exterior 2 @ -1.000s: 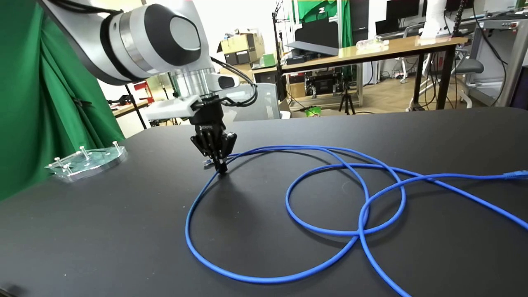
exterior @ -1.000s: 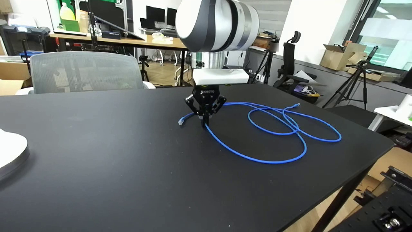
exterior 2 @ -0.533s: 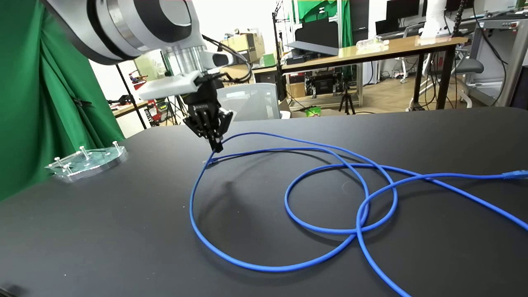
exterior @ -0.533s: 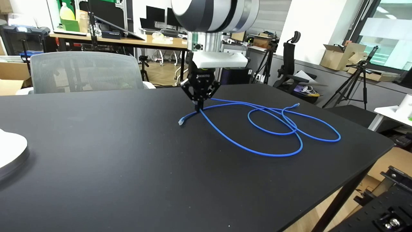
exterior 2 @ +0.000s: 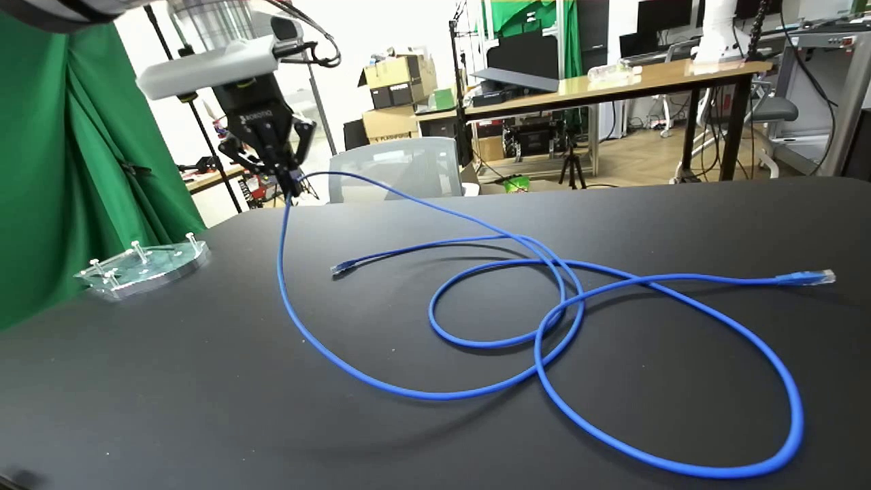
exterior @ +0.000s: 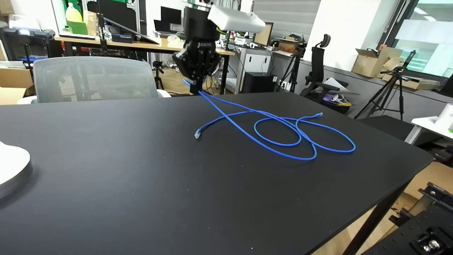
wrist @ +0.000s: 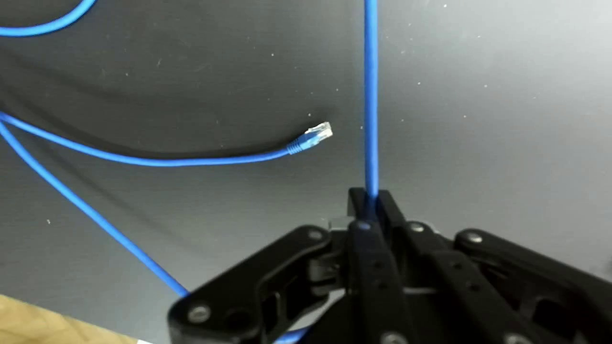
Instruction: Unravel the blue cord on the table
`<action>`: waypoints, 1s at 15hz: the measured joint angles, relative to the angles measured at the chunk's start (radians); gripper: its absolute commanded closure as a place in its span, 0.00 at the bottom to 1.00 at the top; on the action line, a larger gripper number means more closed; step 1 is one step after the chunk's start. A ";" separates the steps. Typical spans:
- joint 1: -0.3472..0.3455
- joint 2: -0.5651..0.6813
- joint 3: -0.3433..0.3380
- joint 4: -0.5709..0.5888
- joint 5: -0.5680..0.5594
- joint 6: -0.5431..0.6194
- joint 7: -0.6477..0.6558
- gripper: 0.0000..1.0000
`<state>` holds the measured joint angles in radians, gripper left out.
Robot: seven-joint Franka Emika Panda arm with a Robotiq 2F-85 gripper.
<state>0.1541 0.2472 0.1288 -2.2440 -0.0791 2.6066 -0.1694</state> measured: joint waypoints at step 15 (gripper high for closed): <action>0.073 0.026 0.036 -0.085 -0.396 -0.024 -0.071 0.98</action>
<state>0.2269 0.2729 0.1652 -2.3288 -0.4747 2.5828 -0.2408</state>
